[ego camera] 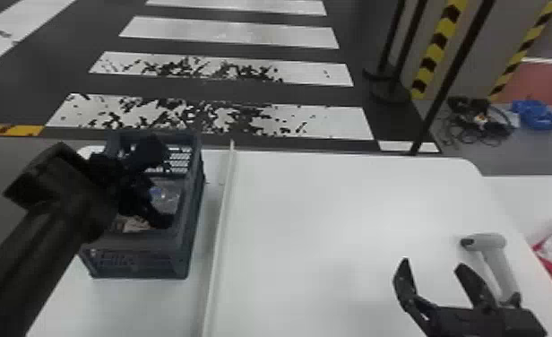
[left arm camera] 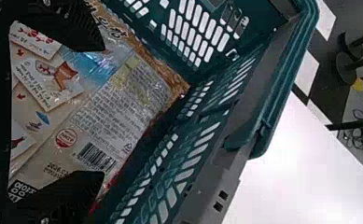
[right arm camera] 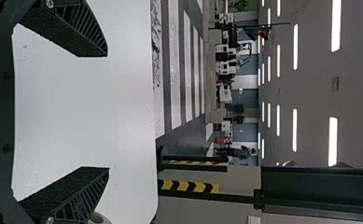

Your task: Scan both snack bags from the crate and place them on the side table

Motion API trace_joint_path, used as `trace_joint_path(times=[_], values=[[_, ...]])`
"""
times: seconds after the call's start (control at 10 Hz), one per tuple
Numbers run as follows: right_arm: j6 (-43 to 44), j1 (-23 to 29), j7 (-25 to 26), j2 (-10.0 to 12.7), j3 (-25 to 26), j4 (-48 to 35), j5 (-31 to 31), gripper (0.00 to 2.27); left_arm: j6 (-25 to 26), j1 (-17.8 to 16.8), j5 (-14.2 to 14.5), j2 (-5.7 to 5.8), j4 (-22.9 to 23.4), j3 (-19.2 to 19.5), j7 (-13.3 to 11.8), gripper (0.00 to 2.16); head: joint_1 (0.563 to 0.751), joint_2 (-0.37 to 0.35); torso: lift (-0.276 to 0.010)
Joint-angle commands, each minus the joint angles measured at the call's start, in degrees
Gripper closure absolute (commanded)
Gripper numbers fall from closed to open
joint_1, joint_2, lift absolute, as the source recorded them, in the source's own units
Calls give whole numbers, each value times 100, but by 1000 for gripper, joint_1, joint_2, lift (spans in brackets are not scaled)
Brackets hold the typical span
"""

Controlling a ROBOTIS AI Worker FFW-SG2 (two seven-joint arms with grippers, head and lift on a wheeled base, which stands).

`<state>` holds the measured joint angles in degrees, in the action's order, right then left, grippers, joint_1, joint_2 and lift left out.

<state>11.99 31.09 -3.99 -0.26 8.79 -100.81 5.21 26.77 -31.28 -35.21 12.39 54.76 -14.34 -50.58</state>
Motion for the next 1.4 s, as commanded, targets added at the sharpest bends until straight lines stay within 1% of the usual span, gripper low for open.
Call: trace_joint_path(times=[0.0,0.1,0.2,0.3,0.4,0.5,0.6,0.7,0.8,0.9,1.0,1.1,1.2,1.3], values=[[0,-15,-5,32,0,35,6,49,-326,-63,-275,-96,-370,-8,110,39,695,-70,-98],[0,-24,-5,32,0,61,23,49,-607,-151,-293,-123,-642,-8,127,87,695,-67,-98],[0,-42,-14,32,18,79,94,49,-730,-159,-284,-140,-730,-8,145,549,695,-71,-98],[-18,-68,-14,32,18,114,94,49,-941,-124,-284,-140,-712,1,277,1460,695,-74,-98],[-18,-86,-14,32,27,149,103,49,-1099,78,-284,-140,-607,142,628,2138,695,-80,-98],[-18,-94,-14,32,53,193,103,49,-1486,113,-249,-140,-589,212,602,2138,695,-80,-98],[-18,-103,-14,32,79,211,103,49,-1609,122,-170,-149,-580,370,576,2138,695,-87,-98],[-18,-112,-14,32,88,211,103,60,-1609,254,-161,-184,-317,642,541,2138,695,-93,-98],[-18,-121,-14,32,97,219,103,60,-1574,473,-135,-193,202,827,470,2138,695,-99,-98],[-18,-130,-14,32,97,237,103,60,-1169,614,-126,-193,641,941,453,2138,695,-100,-98],[-18,-138,-14,32,97,237,103,60,-906,728,-117,-202,975,1108,374,2138,695,-96,-98],[-18,-147,-14,32,106,246,111,60,-800,825,-117,-193,1265,1275,277,2138,695,-91,-98],[-35,-147,-14,32,106,255,111,60,-695,913,-108,-193,1423,1398,224,2138,695,-80,-98],[-35,-156,-14,32,97,255,111,60,-695,983,-29,-193,1503,1557,224,2138,695,-70,-98]])
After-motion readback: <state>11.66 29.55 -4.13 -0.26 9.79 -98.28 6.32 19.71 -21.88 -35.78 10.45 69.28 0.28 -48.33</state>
